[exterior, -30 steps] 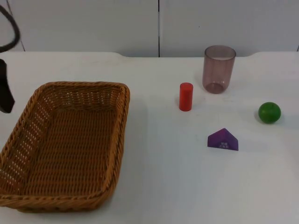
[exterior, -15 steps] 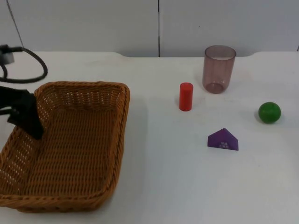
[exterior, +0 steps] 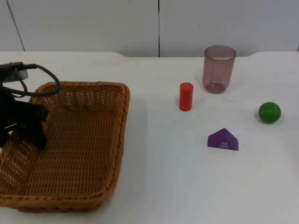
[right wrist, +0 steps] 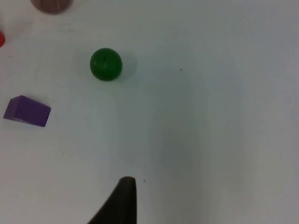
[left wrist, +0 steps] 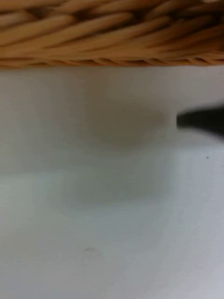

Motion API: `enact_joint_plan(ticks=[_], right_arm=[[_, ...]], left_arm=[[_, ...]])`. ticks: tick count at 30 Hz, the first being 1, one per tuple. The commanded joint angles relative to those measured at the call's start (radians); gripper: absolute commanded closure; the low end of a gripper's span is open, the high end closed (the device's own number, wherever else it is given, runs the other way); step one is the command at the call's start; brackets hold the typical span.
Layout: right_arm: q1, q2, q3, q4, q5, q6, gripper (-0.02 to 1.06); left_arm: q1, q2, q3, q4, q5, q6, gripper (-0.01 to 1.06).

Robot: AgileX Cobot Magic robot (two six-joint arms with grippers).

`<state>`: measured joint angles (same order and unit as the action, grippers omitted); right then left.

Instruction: Pick up the basket with the left hand and place the triangular block into the basket with the right hand.

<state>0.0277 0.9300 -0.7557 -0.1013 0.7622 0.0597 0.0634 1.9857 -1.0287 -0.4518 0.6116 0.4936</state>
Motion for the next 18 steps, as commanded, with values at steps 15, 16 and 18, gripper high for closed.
enact_joint_plan(ticks=[15,16,18], right_arm=[[-0.003,-0.003,-0.002,-0.005,-0.018,0.000,-0.01],[-0.003,-0.003,-0.002,-0.005,-0.018,0.000,-0.01],[-0.003,-0.003,-0.002,-0.005,-0.018,0.000,-0.01]], left_arm=[[-0.003,-0.179,-0.004,-0.019,0.104,-0.140,1.05],[-0.003,-0.179,-0.004,-0.019,0.104,-0.140,1.05],[-0.003,-0.256,-0.004,-0.062,0.167,-0.140,1.05]])
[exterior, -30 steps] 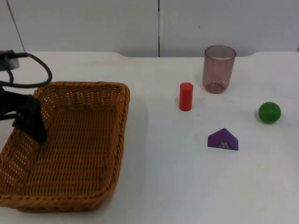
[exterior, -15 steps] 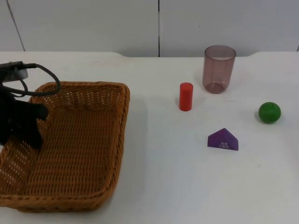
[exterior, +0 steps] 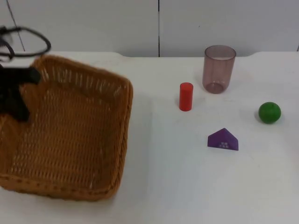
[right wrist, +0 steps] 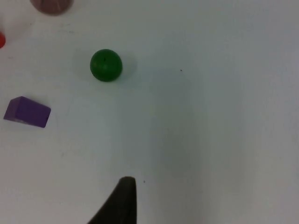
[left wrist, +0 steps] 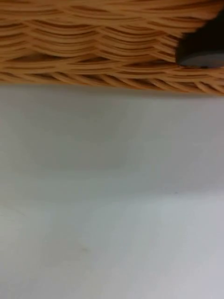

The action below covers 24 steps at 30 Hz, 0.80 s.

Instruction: Pick up the basket with the left hand and place the triangular block into the basket with the right hand.

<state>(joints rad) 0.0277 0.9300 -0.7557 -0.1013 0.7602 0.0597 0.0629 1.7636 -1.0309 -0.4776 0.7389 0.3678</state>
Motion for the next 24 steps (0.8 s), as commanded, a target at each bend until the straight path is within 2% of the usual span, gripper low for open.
enact_joint_plan(ticks=[1,9,13,19,22,24], right_arm=[[-0.003,-0.003,-0.002,-0.005,-0.016,0.000,-0.01],[-0.003,-0.003,-0.002,-0.002,-0.014,0.000,-0.01],[-0.003,-0.003,-0.002,0.005,-0.014,0.000,-0.01],[-0.003,-0.003,-0.002,0.030,-0.016,-0.006,-0.01],[-0.003,-0.003,-0.002,0.066,-0.016,-0.054,-0.01],[-0.003,-0.003,-0.002,0.158,-0.014,-0.168,-0.01]], left_arm=[[-0.002,-0.070,0.001,-0.064,0.063,-0.005,1.05],[-0.002,-0.217,0.108,-0.181,0.108,0.051,1.05],[-0.002,-0.223,0.221,-0.322,0.095,0.196,1.05],[-0.002,-0.223,0.254,-0.361,0.086,0.254,1.05],[-0.002,-0.223,0.254,-0.349,0.084,0.254,1.05],[-0.002,-0.223,0.254,-0.347,0.084,0.254,1.05]])
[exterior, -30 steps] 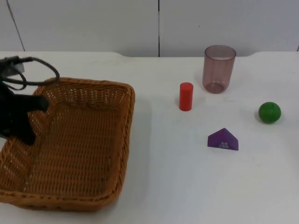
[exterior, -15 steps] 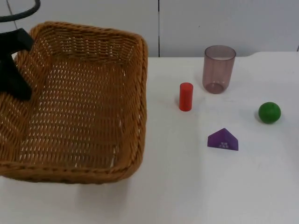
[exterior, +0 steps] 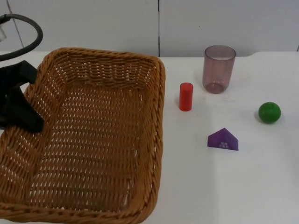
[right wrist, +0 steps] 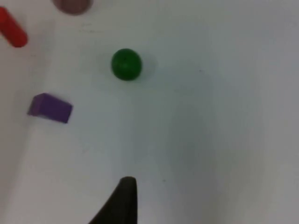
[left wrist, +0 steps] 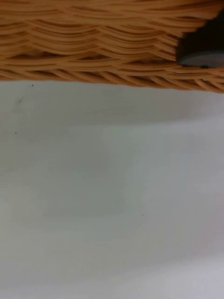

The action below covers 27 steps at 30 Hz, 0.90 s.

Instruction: Pick up the basket with the left hand and place the triangular block into the basket with the right hand.

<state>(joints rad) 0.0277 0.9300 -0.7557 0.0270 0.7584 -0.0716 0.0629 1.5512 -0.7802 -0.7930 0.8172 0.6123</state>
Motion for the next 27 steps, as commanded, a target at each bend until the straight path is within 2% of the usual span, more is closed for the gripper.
enact_joint_plan(ticks=[1,3,4,8,9,13,16,19,20,22,27], right_arm=[[-0.003,-0.001,-0.002,0.069,-0.001,-0.116,-0.01],[-0.003,0.023,-0.008,0.127,0.012,-0.224,-0.01],[-0.003,0.023,-0.008,0.127,0.012,-0.224,-0.01],[-0.003,0.175,-0.095,0.249,0.016,-0.393,0.02],[-0.003,0.175,-0.095,0.249,0.016,-0.393,0.02],[0.016,0.362,-0.201,0.349,0.037,-0.601,0.05],[0.068,0.451,-0.250,0.336,0.028,-0.659,0.05],[0.181,0.592,-0.334,0.227,0.007,-0.659,0.05],[0.181,0.592,-0.334,0.227,0.007,-0.659,0.05],[0.250,0.691,-0.396,0.171,0.000,-0.659,0.05],[0.317,0.866,-0.502,0.076,-0.012,-0.661,0.06]], left_arm=[[-0.002,-0.011,0.003,-0.027,0.005,0.009,1.05],[-0.002,-0.011,0.003,-0.027,0.005,0.007,1.05],[-0.002,-0.011,0.003,-0.027,0.005,0.007,1.05],[-0.002,-0.009,0.003,-0.027,0.005,0.007,1.05],[-0.002,-0.009,0.003,-0.027,0.005,0.007,1.05],[-0.002,0.012,0.003,-0.027,0.005,0.007,1.05],[-0.002,0.028,0.003,-0.027,0.007,0.007,1.05],[-0.002,0.054,0.003,-0.033,0.002,0.007,1.05],[-0.002,0.054,0.003,-0.033,0.002,0.007,1.05],[-0.002,0.055,0.003,-0.033,-0.010,0.007,1.05],[-0.002,0.055,0.003,-0.033,-0.006,0.007,1.05]])
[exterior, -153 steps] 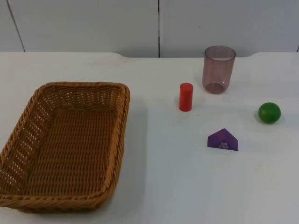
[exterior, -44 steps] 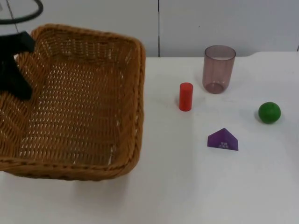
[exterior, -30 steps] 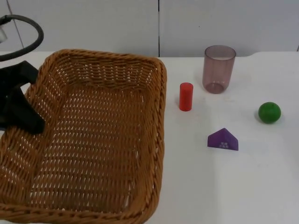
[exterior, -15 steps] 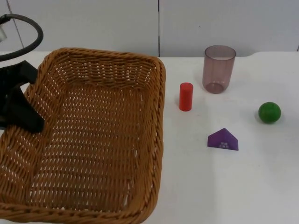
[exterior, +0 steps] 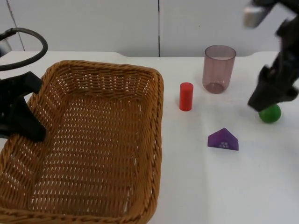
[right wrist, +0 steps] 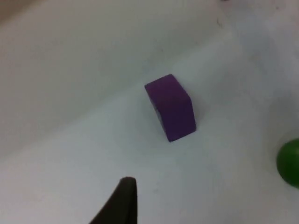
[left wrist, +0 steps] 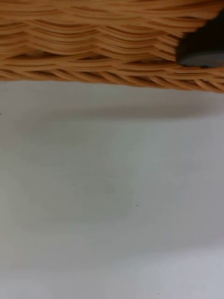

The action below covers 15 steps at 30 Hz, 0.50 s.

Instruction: Pick up the basket with the left hand and place the triangular block into the basket with the right hand.

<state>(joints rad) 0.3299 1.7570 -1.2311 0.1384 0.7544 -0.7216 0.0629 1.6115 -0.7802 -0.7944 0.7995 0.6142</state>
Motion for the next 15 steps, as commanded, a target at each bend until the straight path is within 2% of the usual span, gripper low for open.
enact_joint_plan(ticks=[1,6,15], right_arm=[[0.021,0.072,-0.049,-0.054,-0.008,-0.011,0.06],[0.023,0.196,-0.090,-0.066,-0.027,-0.087,0.06],[0.090,0.335,-0.093,-0.065,-0.149,-0.183,0.11]], left_arm=[[-0.002,-0.005,0.003,-0.031,0.016,0.005,1.05],[-0.002,-0.005,0.003,-0.031,0.028,0.005,1.05],[-0.002,-0.005,0.003,-0.031,0.032,0.005,1.05]])
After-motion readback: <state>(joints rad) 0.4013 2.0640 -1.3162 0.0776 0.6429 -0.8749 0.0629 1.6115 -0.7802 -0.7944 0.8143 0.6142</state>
